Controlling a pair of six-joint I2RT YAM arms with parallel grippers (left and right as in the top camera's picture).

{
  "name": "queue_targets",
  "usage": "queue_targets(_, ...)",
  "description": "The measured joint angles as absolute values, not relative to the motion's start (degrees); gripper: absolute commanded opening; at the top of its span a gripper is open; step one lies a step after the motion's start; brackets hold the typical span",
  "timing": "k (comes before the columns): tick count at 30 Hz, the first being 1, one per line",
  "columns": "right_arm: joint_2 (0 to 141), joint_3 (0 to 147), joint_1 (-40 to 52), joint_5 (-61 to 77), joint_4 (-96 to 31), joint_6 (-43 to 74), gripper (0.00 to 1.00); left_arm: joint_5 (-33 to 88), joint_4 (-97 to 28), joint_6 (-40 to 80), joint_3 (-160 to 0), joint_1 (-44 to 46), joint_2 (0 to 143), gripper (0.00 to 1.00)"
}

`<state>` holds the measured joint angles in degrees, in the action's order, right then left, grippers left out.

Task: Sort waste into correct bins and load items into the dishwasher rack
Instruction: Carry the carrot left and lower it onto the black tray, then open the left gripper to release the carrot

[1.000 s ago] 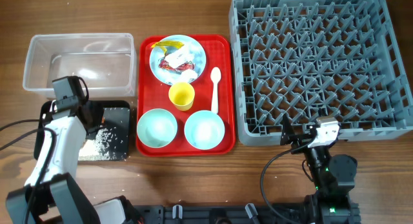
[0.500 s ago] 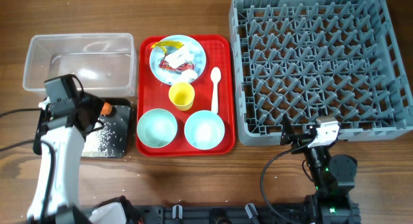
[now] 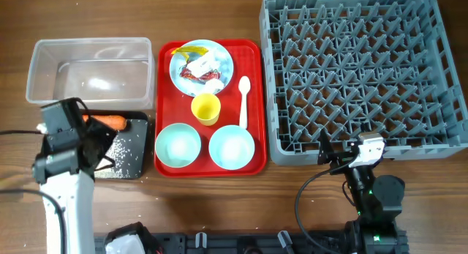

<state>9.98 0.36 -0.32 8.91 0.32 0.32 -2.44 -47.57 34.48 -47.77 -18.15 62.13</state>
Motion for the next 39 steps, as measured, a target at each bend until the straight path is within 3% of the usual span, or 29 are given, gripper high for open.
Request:
queue_targets(13, 9.98, 0.36, -0.32, 8.91, 0.32, 0.32, 1.00, -0.19, -48.49, 33.47, -42.57, -18.13, 78.28, 0.04)
queue_targets(39, 9.98, 0.36, -0.32, 8.91, 0.34, 0.32, 1.00, 15.38, -41.78, 32.58, -37.10, -18.13, 78.76, 0.04)
